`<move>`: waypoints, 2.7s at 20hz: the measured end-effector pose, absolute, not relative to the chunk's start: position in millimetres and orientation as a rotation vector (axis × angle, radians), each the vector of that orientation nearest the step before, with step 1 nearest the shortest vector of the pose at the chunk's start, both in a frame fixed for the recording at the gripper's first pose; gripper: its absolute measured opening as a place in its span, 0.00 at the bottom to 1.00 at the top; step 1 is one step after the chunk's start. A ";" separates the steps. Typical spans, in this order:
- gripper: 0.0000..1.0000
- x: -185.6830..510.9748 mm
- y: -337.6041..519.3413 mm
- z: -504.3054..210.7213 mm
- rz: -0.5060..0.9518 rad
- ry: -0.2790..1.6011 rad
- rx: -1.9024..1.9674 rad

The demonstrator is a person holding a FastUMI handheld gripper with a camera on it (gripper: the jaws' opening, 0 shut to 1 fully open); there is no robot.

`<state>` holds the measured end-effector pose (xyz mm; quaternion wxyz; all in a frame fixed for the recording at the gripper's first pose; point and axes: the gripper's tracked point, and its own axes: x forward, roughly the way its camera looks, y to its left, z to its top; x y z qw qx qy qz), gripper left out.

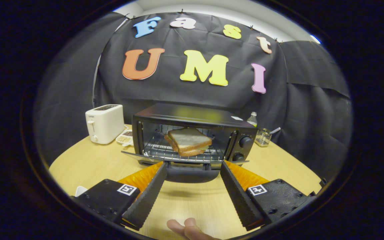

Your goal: Open the toaster oven, put the food inside, and close the toaster oven door.

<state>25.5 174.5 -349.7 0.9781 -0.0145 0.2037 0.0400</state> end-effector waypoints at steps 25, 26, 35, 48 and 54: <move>1.00 33.2 163.0 -197.0 0.080 0.216 -0.031; 1.00 23.5 158.8 -183.9 0.076 0.212 -0.012; 1.00 -37.7 105.3 -81.3 0.055 0.197 0.115; 1.00 -77.1 78.2 -50.1 0.050 0.132 0.063; 1.00 -82.6 59.2 -46.9 0.015 0.125 0.040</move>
